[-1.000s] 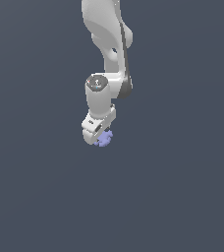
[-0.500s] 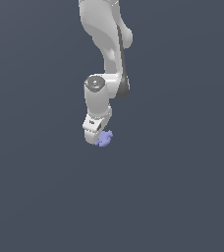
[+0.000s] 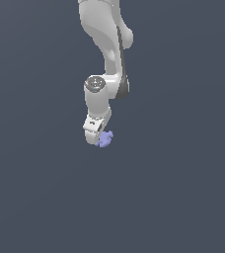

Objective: Pick up the object and move it to a goal position.

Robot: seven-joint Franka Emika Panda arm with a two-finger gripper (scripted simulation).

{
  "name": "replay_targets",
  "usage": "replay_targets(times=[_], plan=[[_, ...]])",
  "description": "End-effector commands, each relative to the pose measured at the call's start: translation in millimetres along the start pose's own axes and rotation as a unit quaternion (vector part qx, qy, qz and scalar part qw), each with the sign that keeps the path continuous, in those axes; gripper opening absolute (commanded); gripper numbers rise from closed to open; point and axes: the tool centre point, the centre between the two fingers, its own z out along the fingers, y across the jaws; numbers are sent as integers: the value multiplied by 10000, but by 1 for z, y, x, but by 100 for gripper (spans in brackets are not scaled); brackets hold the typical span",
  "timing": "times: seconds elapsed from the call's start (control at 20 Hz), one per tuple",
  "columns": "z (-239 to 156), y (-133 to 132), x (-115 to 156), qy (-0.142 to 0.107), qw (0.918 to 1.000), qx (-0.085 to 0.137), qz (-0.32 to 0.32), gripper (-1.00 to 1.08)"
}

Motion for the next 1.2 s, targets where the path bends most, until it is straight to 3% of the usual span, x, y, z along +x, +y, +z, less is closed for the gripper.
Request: replay_targets(times=[0.0, 0.8, 0.85, 1.15], plan=[[2, 0, 0, 0, 10000, 1, -1, 100], [50, -1, 0, 0, 10000, 1, -22, 100], [50, -1, 0, 0, 10000, 1, -22, -100], [50, -1, 0, 0, 10000, 1, -22, -100]])
